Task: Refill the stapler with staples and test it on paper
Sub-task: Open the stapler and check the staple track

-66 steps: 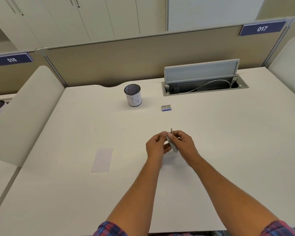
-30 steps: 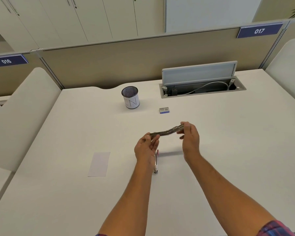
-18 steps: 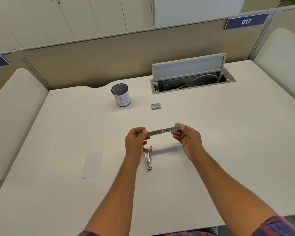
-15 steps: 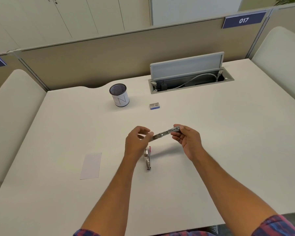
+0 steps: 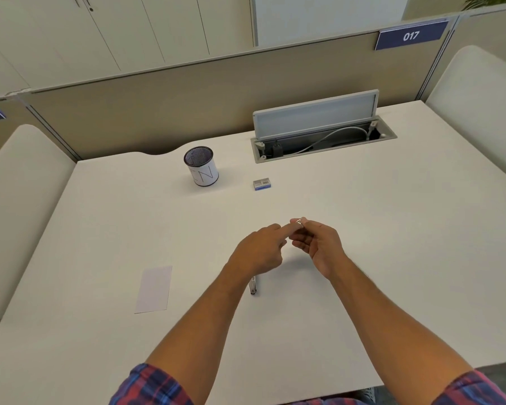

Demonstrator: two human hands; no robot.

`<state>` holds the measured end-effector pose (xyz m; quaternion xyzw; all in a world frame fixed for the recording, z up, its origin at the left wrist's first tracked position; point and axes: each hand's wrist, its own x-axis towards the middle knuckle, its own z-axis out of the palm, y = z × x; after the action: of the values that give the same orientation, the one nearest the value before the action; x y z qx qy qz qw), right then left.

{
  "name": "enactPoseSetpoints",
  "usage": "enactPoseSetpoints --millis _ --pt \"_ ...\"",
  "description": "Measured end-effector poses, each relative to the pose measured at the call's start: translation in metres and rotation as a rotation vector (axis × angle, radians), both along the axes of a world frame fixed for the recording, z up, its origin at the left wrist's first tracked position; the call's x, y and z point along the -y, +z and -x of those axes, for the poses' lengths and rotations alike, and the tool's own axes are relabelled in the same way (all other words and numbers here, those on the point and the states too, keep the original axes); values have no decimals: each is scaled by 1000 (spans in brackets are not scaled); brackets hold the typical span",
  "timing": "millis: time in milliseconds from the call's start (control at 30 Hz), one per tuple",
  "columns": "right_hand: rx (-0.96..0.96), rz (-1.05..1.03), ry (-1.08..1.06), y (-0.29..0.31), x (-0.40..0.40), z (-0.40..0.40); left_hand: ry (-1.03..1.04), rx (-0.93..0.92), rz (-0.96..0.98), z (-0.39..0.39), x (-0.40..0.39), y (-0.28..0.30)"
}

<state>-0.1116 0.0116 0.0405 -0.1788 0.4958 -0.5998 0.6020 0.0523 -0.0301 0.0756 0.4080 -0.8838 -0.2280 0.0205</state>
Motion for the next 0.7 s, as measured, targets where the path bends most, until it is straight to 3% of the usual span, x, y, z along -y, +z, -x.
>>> enactPoseSetpoints --millis 700 --pt "-41 28 -40 -8 2 1 26 -50 -56 12 17 3"
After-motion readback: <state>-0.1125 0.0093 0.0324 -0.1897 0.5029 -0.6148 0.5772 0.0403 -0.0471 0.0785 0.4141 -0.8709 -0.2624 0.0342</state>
